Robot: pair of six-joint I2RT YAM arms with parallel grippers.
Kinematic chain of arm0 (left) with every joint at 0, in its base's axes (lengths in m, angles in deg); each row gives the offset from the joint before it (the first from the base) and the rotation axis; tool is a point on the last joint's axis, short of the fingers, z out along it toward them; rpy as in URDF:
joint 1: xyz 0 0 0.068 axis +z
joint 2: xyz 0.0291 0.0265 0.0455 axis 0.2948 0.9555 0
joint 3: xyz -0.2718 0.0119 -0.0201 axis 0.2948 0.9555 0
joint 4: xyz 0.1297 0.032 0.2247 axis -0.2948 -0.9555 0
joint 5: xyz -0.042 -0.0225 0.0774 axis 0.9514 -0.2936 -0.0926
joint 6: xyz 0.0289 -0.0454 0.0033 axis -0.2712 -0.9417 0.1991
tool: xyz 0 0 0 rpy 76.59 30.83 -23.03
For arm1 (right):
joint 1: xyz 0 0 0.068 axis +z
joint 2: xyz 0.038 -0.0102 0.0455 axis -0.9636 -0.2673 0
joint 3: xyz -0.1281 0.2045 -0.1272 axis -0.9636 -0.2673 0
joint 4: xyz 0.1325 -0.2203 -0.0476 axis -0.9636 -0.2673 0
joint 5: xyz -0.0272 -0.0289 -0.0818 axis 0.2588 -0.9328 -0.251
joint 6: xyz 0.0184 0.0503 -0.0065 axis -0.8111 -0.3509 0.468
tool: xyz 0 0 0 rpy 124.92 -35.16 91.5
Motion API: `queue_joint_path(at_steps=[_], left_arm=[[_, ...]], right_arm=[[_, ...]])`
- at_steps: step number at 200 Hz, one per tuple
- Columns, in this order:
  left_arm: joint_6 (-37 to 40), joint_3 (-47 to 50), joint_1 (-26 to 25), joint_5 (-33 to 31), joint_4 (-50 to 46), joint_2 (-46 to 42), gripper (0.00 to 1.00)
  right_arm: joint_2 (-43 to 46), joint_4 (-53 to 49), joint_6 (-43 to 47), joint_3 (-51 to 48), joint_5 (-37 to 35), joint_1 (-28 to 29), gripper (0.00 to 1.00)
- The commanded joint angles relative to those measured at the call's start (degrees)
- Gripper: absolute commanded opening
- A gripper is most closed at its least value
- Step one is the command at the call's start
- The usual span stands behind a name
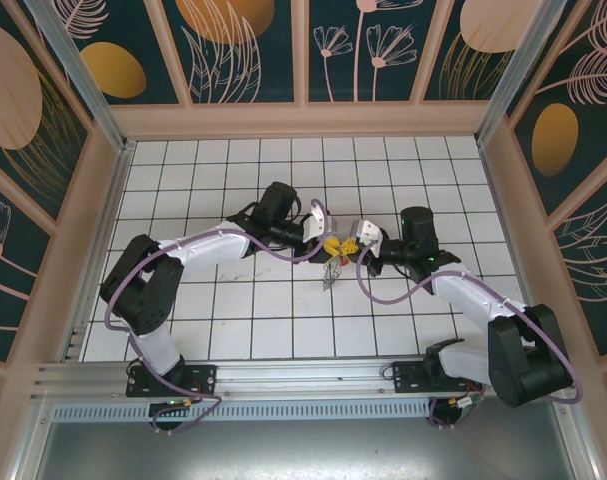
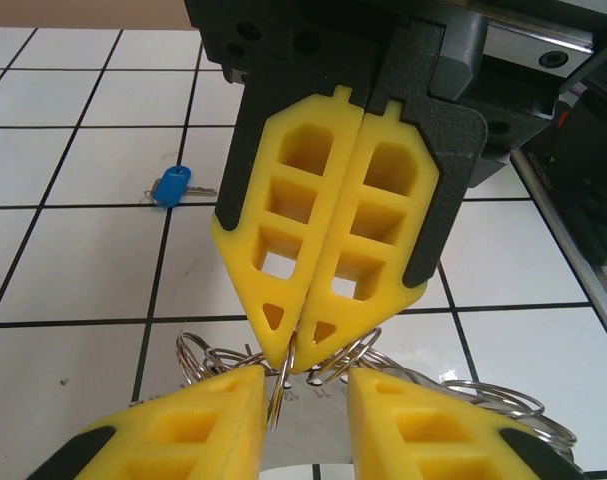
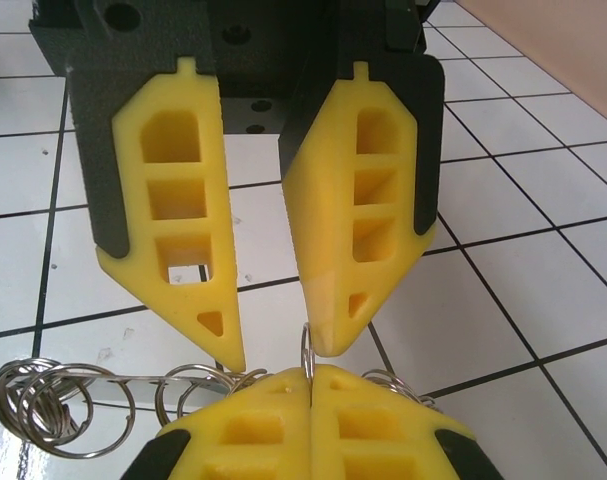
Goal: Put the keys on the keyring
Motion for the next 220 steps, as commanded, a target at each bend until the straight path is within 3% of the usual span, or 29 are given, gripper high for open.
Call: queue_joint_path(at_steps=[1,27,111,149,220], left_arm=[[0.8,-0.7,-0.1,-0.9,-2.9,1.7,0.3],[0.2,-0.5,0.0,-1.4,-2.6,1.4,0.27],[-0.9,-1.0,1.8,2.2,-3.1,1.6,0.34],[0.1,-1.7,1.8,1.4,-5.1,2.0,0.28],[-4.4,1.3,1.8,3.1,5.6,-0.9,0.32]], right_arm=[[2.3,5.0,-0.8,-0.3,4.5,-0.2,0.0],[2.7,4.5,-0.6,-0.5,4.2,-0.5,0.0],[2.9,3.5,0.3,-0.8,3.9,-0.6,0.0],[3.0,4.1,-0.2,-0.9,3.9,-0.7,0.0],[2.1,4.0,0.0,-0.8,4.6,-0.8,0.0]])
